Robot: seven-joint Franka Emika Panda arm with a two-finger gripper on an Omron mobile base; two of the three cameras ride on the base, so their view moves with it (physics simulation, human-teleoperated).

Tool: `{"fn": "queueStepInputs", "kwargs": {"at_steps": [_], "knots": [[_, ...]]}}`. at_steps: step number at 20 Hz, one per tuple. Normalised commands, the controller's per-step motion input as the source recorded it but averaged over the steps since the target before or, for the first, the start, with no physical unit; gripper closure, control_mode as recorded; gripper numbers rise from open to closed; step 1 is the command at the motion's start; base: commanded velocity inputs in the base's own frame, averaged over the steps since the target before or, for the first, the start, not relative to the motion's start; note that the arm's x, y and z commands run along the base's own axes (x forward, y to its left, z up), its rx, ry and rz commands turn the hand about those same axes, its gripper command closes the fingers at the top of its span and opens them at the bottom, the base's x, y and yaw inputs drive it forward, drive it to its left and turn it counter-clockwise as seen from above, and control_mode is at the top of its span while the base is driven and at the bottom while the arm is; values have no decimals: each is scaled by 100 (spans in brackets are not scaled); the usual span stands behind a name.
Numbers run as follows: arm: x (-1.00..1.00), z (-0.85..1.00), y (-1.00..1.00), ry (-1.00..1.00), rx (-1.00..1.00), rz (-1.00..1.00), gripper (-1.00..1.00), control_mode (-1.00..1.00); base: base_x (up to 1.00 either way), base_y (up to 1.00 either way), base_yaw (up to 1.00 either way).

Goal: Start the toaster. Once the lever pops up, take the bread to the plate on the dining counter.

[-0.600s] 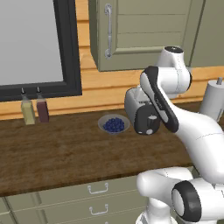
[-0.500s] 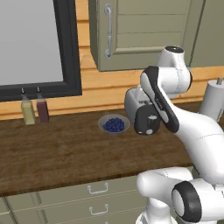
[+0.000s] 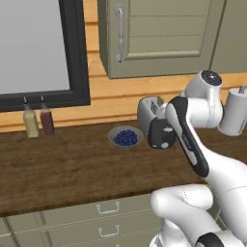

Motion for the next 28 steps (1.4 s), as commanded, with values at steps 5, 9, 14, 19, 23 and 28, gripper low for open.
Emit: {"fn": "queueStepInputs", "kwargs": {"at_steps": [5,9,14,19,23,28], "knots": [[3,-35,-15,-3,0,3,-100,-100,0,0,0],[18,-28,-13,0,0,0,-100,-100,0,0,0],[20,-23,-18,0,0,0,-100,-100,0,0,0],[26,-8,-24,5,0,0,-100,-100,0,0,0],[45,-12,-6,13,2,0,-100,-100,0,0,0],[42,-17,0,14,3,0,-100,-100,0,0,0]]}}
